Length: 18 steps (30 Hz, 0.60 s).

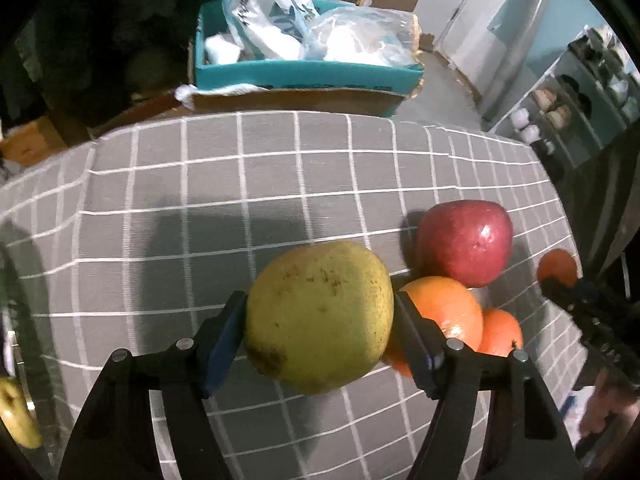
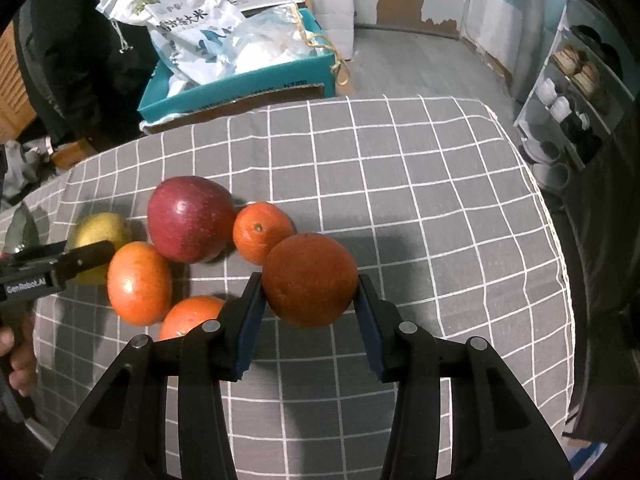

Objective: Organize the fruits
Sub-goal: 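Grasp the yellow pear with the left tool while the right tool grasps the orange, then carry the pear with the left tool while the right tool carries the orange toward the green bowl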

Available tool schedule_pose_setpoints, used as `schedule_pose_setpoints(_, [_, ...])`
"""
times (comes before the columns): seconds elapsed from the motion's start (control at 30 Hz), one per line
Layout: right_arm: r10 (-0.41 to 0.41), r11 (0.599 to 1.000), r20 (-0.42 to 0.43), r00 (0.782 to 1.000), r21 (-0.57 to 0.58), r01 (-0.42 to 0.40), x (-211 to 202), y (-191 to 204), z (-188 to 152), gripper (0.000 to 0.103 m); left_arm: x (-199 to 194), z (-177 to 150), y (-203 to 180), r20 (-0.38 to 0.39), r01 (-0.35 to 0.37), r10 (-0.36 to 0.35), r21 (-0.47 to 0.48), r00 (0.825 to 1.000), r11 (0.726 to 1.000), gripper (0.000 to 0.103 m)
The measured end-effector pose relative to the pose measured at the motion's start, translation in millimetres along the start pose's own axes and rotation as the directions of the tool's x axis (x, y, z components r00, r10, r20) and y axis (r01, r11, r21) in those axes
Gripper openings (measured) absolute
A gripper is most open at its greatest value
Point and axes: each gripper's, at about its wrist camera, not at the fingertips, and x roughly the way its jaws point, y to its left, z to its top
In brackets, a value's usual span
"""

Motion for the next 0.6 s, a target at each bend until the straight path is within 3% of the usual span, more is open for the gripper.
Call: schedule_pose_setpoints(0.6, [-0.015, 1.000, 0.104, 0.994, -0.024, 0.018, -41.9, 25.0, 13.3, 0.044, -60.8, -6.5, 8.7, 0.143, -0.090, 0.085, 0.029, 0.986, 0.996, 0.074])
